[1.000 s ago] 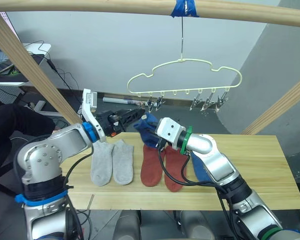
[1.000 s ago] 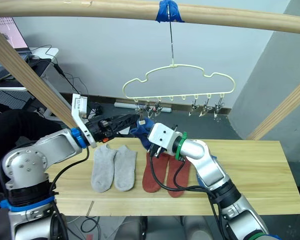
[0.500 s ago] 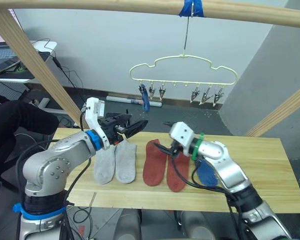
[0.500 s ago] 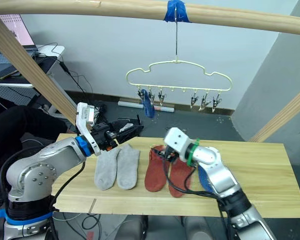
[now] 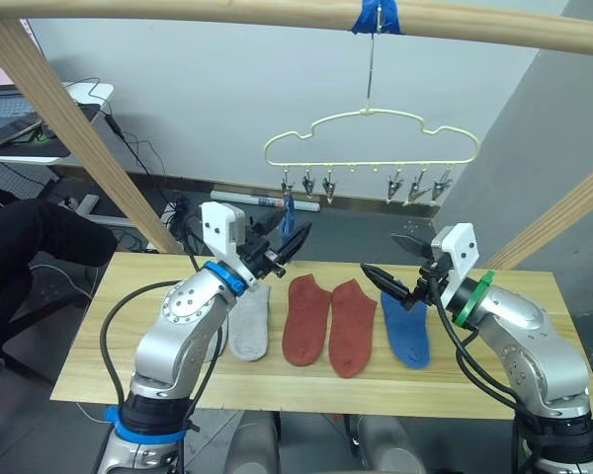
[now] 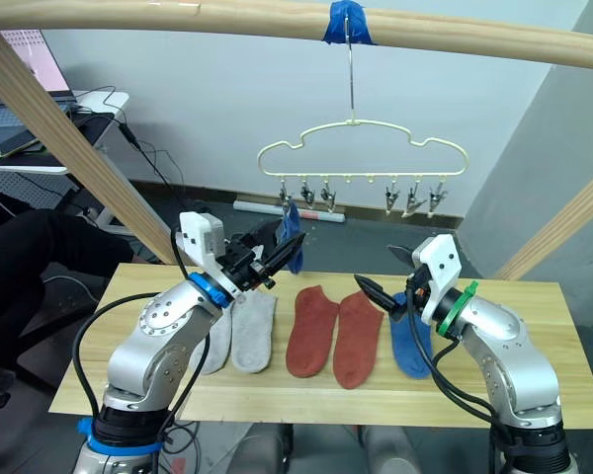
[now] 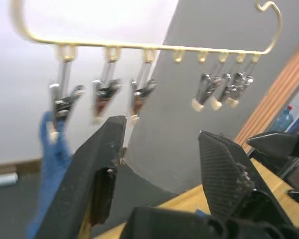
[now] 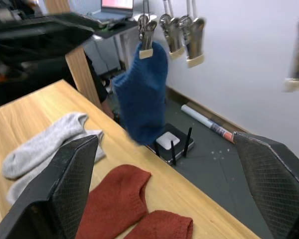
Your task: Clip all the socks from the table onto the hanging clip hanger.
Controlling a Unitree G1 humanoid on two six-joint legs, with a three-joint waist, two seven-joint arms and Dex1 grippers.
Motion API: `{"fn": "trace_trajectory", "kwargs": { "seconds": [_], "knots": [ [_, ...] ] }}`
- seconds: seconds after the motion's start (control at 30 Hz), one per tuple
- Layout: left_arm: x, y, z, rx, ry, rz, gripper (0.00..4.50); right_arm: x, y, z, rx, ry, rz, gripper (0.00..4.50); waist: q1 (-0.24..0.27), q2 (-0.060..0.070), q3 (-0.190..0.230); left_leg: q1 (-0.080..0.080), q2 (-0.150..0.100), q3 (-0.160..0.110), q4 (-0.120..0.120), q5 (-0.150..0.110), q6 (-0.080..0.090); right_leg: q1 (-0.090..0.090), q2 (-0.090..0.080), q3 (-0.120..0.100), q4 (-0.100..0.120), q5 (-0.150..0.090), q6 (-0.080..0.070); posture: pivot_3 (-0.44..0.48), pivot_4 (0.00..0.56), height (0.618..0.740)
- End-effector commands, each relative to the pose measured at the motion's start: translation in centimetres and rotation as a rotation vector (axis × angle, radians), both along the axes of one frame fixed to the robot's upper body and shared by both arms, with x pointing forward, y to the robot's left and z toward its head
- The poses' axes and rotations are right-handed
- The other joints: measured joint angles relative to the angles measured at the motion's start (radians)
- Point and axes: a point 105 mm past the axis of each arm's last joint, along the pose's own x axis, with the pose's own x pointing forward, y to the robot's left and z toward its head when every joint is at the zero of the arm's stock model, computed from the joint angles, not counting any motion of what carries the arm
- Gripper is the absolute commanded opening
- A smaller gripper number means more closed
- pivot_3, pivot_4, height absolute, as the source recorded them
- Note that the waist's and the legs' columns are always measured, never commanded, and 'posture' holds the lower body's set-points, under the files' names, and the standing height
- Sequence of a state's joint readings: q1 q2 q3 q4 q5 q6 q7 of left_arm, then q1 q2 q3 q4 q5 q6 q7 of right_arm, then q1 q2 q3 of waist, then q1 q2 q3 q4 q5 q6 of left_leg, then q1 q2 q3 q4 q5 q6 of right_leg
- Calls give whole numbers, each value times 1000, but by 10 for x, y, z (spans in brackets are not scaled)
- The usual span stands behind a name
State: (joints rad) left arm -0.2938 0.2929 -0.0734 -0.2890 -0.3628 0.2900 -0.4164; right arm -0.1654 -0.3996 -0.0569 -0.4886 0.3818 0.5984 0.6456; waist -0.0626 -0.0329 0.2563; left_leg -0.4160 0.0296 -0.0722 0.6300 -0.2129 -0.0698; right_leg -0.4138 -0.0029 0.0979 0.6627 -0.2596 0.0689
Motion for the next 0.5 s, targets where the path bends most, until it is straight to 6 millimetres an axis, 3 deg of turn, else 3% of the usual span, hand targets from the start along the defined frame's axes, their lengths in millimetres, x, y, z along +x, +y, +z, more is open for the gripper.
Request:
{"fn": "trace_trajectory", "kwargs": {
  "seconds": [0.03, 0.07, 0.2, 0.5],
  "knots": [
    [6, -2, 6, 9, -71, 29, 2726, -6, 5, 17, 22, -65, 17, 4500, -2, 0, 0, 0, 0, 0, 0, 0, 0, 0, 0, 0, 0, 0, 0, -94, 230, 740],
    [9, -3, 6, 0, -80, 35, 2726, -6, 7, 19, 24, -75, 18, 4500, -2, 0, 0, 0, 0, 0, 0, 0, 0, 0, 0, 0, 0, 0, 0, -94, 230, 740],
    [21, -1, 2, 9, -102, 90, 1896, -6, 12, 28, 38, -93, 29, 4500, -2, 0, 0, 0, 0, 0, 0, 0, 0, 0, 0, 0, 0, 0, 0, -99, 233, 740],
    [27, 4, -5, -11, -85, 127, 1896, -7, 17, 37, 54, -109, 81, 4500, -5, 0, 0, 0, 0, 0, 0, 0, 0, 0, 0, 0, 0, 0, 0, -98, 236, 740]
  ]
}}
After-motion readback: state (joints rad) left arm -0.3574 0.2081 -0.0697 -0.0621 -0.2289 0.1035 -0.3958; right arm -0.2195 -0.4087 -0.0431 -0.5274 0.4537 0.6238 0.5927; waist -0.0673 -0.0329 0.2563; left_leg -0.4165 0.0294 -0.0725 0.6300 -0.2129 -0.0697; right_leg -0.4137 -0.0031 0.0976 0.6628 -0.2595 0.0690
